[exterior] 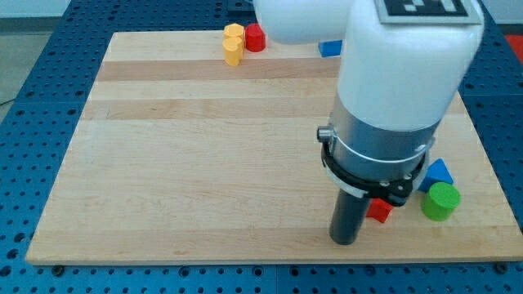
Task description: Move the red star into the green circle
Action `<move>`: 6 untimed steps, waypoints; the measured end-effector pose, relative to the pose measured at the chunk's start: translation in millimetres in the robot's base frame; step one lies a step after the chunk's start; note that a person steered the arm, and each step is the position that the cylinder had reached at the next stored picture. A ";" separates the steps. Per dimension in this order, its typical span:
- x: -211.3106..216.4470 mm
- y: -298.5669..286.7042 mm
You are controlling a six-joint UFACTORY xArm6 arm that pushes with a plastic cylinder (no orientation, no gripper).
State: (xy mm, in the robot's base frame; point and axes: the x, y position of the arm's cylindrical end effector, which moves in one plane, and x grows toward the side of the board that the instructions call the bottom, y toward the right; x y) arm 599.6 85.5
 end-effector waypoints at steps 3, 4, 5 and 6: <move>-22.4 -56.0; -35.6 -24.8; -35.6 33.9; -35.0 60.4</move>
